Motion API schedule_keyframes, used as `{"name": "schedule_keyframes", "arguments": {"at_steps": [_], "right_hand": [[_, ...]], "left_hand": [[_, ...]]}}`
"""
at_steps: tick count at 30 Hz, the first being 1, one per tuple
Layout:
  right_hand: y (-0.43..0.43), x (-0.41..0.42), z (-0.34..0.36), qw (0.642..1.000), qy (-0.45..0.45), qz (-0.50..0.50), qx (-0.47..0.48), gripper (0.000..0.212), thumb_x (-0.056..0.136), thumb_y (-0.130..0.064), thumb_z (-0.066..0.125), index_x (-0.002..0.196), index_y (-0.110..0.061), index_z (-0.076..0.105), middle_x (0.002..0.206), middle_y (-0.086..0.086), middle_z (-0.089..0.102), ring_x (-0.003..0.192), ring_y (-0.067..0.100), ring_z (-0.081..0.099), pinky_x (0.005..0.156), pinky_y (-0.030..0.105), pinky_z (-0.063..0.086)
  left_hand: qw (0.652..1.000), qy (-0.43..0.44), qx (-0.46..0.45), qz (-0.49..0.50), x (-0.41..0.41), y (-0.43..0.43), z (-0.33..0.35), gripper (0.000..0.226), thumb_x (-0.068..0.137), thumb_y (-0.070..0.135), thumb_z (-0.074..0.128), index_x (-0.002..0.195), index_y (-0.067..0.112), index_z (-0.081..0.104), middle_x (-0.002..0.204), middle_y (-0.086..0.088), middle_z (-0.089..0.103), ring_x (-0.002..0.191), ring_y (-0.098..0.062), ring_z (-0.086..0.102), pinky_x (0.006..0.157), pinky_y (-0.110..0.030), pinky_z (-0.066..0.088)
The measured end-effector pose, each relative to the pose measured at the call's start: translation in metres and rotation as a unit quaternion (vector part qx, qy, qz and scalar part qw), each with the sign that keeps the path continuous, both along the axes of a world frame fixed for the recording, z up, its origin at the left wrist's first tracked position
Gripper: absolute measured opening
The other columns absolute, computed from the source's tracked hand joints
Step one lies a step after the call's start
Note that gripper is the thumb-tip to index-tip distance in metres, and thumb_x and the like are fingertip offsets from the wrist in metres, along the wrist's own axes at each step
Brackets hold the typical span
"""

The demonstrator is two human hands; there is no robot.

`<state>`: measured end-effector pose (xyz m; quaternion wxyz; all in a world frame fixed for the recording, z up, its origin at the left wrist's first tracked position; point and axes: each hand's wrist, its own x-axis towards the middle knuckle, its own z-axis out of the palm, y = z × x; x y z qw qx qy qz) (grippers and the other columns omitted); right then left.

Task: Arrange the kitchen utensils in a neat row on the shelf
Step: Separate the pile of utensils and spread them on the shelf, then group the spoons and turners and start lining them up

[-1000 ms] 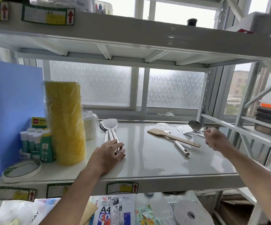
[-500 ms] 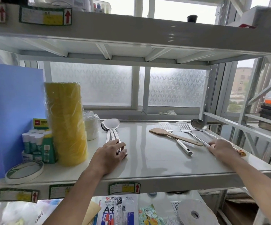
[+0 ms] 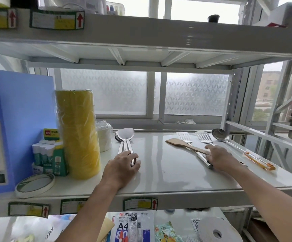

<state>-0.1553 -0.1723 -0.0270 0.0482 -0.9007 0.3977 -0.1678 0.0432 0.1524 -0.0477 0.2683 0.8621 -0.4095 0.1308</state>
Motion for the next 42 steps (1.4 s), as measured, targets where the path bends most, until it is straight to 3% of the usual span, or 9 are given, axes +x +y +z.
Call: {"name": "schedule_keyframes", "arguments": {"at_steps": [4, 8, 15, 19, 25, 27, 32, 36, 42], "right_hand": [[0.000, 0.007, 0.000, 0.999, -0.005, 0.012, -0.039, 0.040, 0.103, -0.020, 0.037, 0.140, -0.019, 0.051, 0.126, 0.020, 0.051, 0.114, 0.041, 0.057, 0.094, 0.048, 0.050], [0.031, 0.022, 0.012, 0.993, -0.020, 0.043, -0.109, 0.049, 0.097, -0.011, 0.042, 0.145, -0.022, 0.043, 0.119, 0.019, 0.050, 0.112, 0.041, 0.058, 0.089, 0.046, 0.050], [0.128, 0.103, 0.004, 0.984, -0.089, 0.155, 0.000, 0.051, 0.101, -0.010, 0.037, 0.151, -0.023, 0.036, 0.124, 0.022, 0.046, 0.107, 0.046, 0.061, 0.093, 0.047, 0.047], [0.163, 0.140, 0.002, 0.982, -0.086, 0.163, 0.045, 0.058, 0.096, -0.002, 0.035, 0.152, -0.018, 0.034, 0.131, 0.022, 0.042, 0.120, 0.044, 0.052, 0.101, 0.048, 0.043], [0.168, 0.154, 0.001, 0.969, -0.090, 0.212, 0.089, 0.036, 0.096, -0.009, 0.041, 0.125, -0.016, 0.061, 0.113, 0.017, 0.061, 0.104, 0.037, 0.062, 0.091, 0.047, 0.054], [0.162, 0.146, 0.002, 0.963, -0.110, 0.226, 0.100, 0.036, 0.099, -0.015, 0.041, 0.129, -0.012, 0.063, 0.118, 0.020, 0.070, 0.102, 0.035, 0.066, 0.090, 0.045, 0.055], [0.119, 0.105, 0.002, 0.991, -0.069, 0.107, 0.026, 0.045, 0.093, -0.023, 0.047, 0.136, -0.024, 0.062, 0.128, 0.014, 0.069, 0.123, 0.036, 0.057, 0.106, 0.043, 0.043], [0.077, 0.062, 0.005, 0.997, 0.025, -0.027, -0.065, 0.040, 0.090, -0.027, 0.050, 0.127, -0.019, 0.064, 0.127, 0.009, 0.066, 0.122, 0.034, 0.053, 0.096, 0.043, 0.039], [0.015, 0.002, 0.004, 0.988, 0.000, -0.157, 0.016, 0.034, 0.091, -0.020, 0.040, 0.115, -0.019, 0.063, 0.135, 0.011, 0.060, 0.125, 0.036, 0.049, 0.098, 0.044, 0.036]], "left_hand": [[1.000, 0.002, -0.003, 0.006, 0.001, 0.000, 0.000, 0.037, 0.093, 0.051, 0.046, 0.122, 0.036, 0.063, 0.123, 0.018, 0.062, 0.117, -0.011, 0.059, 0.093, -0.039, 0.047], [1.000, 0.000, -0.002, 0.006, 0.003, -0.002, -0.002, 0.041, 0.091, 0.052, 0.045, 0.123, 0.035, 0.064, 0.125, 0.017, 0.062, 0.117, -0.013, 0.059, 0.095, -0.041, 0.047], [1.000, -0.002, 0.001, 0.001, 0.005, 0.000, 0.000, 0.045, 0.088, 0.054, 0.047, 0.124, 0.034, 0.065, 0.130, 0.016, 0.061, 0.121, -0.013, 0.057, 0.096, -0.041, 0.046], [1.000, -0.005, -0.008, -0.011, 0.004, 0.002, 0.001, 0.041, 0.091, 0.052, 0.047, 0.120, 0.033, 0.067, 0.125, 0.015, 0.063, 0.118, -0.014, 0.058, 0.096, -0.042, 0.047], [0.999, 0.000, -0.041, -0.014, 0.008, 0.000, -0.001, 0.032, 0.095, 0.044, 0.047, 0.112, 0.030, 0.071, 0.116, 0.014, 0.066, 0.112, -0.014, 0.059, 0.093, -0.041, 0.048], [0.999, -0.001, -0.047, -0.011, 0.009, -0.002, -0.002, 0.031, 0.095, 0.042, 0.049, 0.112, 0.030, 0.071, 0.118, 0.014, 0.065, 0.114, -0.013, 0.059, 0.093, -0.040, 0.046], [0.999, 0.004, -0.046, -0.003, 0.010, -0.005, -0.004, 0.031, 0.094, 0.041, 0.051, 0.115, 0.029, 0.071, 0.124, 0.011, 0.064, 0.116, -0.016, 0.059, 0.095, -0.040, 0.044], [0.999, 0.005, -0.040, -0.001, 0.010, -0.004, -0.005, 0.031, 0.094, 0.041, 0.051, 0.117, 0.031, 0.069, 0.126, 0.011, 0.063, 0.117, -0.017, 0.058, 0.095, -0.041, 0.046], [0.999, 0.001, -0.039, -0.002, 0.009, -0.003, -0.004, 0.031, 0.095, 0.042, 0.050, 0.119, 0.032, 0.068, 0.127, 0.012, 0.062, 0.117, -0.016, 0.058, 0.093, -0.040, 0.044]]}}
